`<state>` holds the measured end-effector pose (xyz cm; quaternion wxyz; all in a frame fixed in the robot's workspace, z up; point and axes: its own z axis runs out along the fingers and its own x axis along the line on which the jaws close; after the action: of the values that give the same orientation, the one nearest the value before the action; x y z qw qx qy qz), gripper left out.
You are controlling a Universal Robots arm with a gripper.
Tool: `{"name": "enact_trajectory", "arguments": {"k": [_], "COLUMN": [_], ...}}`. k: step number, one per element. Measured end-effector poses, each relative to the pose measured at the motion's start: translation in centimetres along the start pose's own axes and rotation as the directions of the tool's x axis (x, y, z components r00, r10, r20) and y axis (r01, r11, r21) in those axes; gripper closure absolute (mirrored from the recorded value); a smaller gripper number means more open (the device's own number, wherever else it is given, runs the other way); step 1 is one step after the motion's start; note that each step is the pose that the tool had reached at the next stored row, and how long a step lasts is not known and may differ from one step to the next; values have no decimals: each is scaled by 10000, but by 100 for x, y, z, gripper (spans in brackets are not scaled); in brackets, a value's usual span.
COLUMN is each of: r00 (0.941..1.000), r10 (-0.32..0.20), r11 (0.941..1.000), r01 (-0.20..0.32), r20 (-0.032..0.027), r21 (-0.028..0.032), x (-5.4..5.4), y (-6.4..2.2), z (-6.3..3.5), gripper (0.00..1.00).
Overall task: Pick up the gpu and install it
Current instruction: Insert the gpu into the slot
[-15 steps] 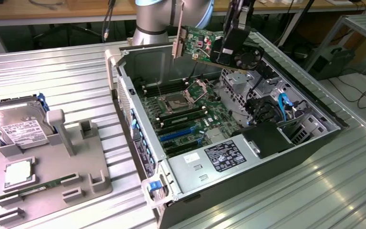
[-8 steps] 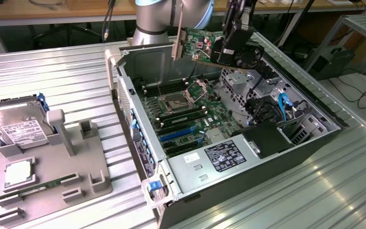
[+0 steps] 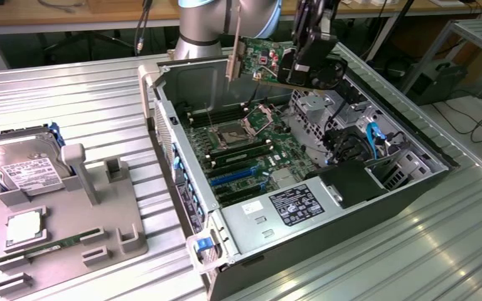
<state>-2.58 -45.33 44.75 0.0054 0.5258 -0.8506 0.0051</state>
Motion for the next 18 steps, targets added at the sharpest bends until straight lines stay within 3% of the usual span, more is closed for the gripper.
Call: {"name": "enact_trajectory", "arguments": {"k": [9,18], "r00": [9986,9979], "r10": [-534,-649], "r11": [9986,9979], "r01": [534,649], "r20": [5,7], "r21": [18,23], "x": [1,1], "y": [0,0], "z": [8,42], "gripper": [72,72]}}
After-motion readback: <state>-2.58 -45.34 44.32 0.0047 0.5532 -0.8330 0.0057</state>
